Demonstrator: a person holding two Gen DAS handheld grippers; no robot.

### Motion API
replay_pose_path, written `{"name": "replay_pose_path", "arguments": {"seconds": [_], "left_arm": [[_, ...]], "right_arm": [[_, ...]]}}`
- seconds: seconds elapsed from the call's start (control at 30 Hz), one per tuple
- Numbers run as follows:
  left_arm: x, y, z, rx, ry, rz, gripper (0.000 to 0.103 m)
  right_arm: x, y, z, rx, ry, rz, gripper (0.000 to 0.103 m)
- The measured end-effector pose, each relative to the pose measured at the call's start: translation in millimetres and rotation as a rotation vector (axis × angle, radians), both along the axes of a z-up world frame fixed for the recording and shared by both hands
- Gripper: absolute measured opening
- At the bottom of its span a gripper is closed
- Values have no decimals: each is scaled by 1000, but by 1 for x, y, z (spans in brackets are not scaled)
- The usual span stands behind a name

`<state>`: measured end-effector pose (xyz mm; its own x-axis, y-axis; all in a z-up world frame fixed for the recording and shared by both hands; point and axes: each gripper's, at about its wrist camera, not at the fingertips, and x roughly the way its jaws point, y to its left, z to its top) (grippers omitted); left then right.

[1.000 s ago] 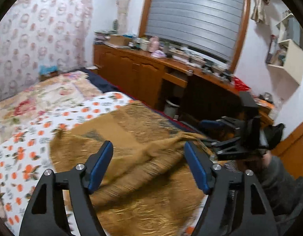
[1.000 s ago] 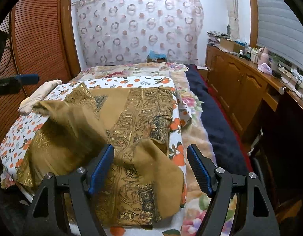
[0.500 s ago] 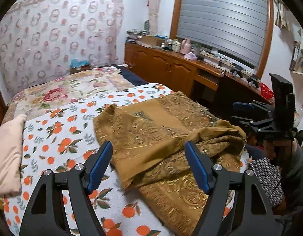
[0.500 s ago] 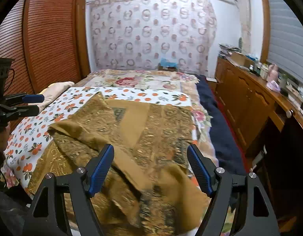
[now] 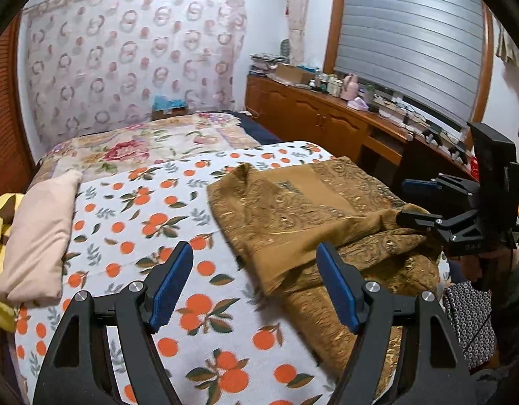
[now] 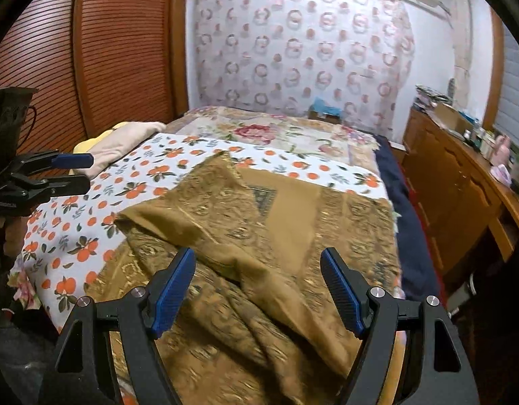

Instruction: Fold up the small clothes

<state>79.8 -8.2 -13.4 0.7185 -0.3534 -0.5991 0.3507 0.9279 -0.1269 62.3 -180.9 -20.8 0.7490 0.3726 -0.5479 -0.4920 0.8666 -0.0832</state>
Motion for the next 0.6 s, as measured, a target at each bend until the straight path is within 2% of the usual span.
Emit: {"name": "replay_pose_path", "arguments": {"seconds": [0.33,0.6], "left_arm": [[-7,41,-5,-10,-3,95,76],[-9,58,-8,-22,-3,126,76]], "right_arm": [[17,39,0,-61,18,137,78],[35,73,-10,-118,70,245,78]]}}
